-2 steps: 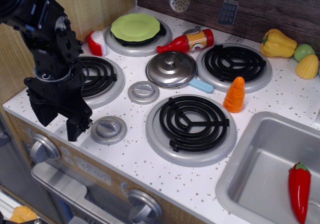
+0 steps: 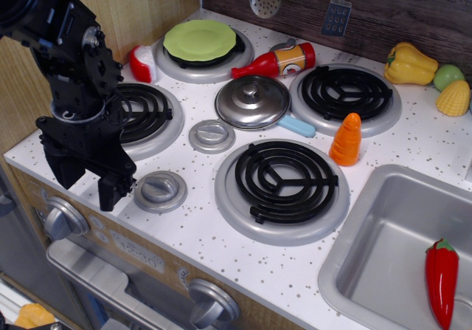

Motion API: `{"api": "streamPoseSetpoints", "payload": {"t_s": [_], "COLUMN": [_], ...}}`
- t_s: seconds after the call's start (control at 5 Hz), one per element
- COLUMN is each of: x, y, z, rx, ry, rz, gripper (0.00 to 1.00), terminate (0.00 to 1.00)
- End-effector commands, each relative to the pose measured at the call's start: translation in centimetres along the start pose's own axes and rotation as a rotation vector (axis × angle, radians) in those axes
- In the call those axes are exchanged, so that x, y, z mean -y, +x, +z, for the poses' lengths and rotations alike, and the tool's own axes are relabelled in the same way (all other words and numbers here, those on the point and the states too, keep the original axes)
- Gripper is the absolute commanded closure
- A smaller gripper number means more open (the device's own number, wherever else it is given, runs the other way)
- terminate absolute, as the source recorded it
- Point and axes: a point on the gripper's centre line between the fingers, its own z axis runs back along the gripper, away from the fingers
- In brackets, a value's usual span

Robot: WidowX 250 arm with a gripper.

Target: Put carrot on plate

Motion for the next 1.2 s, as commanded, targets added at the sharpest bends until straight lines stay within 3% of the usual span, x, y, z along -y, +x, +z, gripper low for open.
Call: {"api": "streamPoseSetpoints", "payload": {"t_s": [0.0, 0.4, 0.6, 1.0], "x": [2.3, 9.6, 13.0, 18.0], "y": [2.8, 9.2, 12.1, 14.9], "z": [5.0, 10.5, 11.6, 10.6], "rx": [0.066, 0.169, 0.228, 0.354], "ry": [0.041, 0.024, -0.005, -0.056], "rz": [-0.001, -0.065, -0.097, -0.087], "gripper": [0.0, 0.0, 0.0, 0.0], "terminate": [0.0, 0.0, 0.0, 0.0]}}
